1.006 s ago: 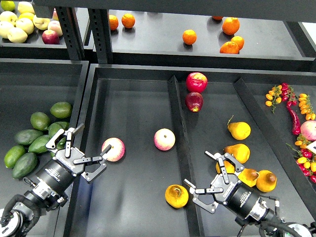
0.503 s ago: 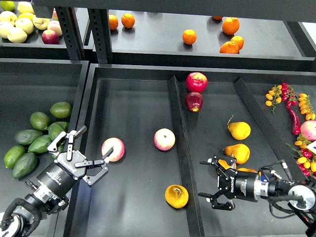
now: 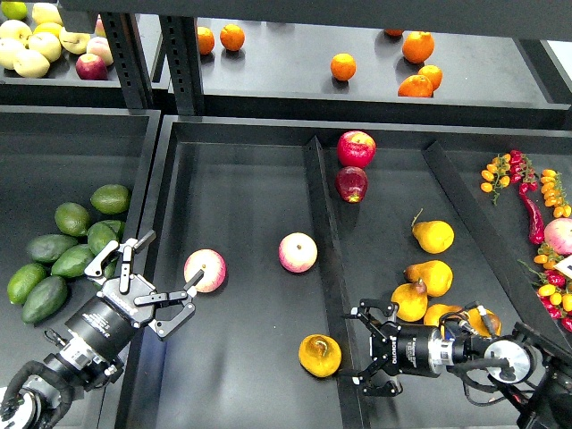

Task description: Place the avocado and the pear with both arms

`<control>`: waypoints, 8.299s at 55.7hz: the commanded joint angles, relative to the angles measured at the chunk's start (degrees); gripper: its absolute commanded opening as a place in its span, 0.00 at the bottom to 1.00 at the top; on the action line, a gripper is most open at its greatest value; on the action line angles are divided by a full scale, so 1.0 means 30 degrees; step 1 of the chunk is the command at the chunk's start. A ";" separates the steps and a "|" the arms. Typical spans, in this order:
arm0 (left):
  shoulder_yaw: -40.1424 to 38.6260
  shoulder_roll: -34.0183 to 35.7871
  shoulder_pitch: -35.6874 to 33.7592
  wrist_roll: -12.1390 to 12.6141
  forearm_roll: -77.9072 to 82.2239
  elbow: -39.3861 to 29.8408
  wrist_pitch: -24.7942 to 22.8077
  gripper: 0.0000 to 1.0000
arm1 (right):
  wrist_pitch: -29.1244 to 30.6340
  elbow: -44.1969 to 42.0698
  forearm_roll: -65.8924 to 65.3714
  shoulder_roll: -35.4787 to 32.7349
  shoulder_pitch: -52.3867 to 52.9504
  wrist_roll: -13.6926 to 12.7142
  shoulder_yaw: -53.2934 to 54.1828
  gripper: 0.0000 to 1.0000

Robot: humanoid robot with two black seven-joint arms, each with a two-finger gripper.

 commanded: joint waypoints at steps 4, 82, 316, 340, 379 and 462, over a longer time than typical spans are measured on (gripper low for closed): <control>0.0031 0.0001 0.0002 -0.0002 -0.0001 0.0003 0.0001 0.99 | -0.0003 -0.0904 -0.0152 0.0887 0.0031 0.0001 0.0023 0.97; 0.0178 0.0001 0.0031 -0.0002 0.0029 0.0091 0.0001 0.99 | -0.0003 -0.3453 0.0345 0.3084 0.0382 0.0001 0.0785 0.52; 0.0559 0.0001 0.0676 -0.0002 0.0029 0.0296 0.0001 0.99 | -0.0371 0.2583 0.4975 -0.5063 -0.0790 0.0001 0.4620 0.99; 0.0647 0.0001 0.0676 -0.0002 0.0029 0.0414 0.0001 0.99 | -0.0665 0.1352 0.4975 0.1941 -0.0819 0.0001 1.1096 0.99; 0.1174 0.0001 0.0676 -0.0002 0.0058 0.0853 0.0001 0.99 | -0.0489 0.0177 0.5355 0.5750 -0.2076 0.2303 1.3205 1.00; 0.0295 0.0001 -0.3895 -0.3564 -0.0909 0.0209 0.0001 0.99 | -0.5792 0.8645 0.8109 0.5750 -0.5359 0.2771 1.4467 1.00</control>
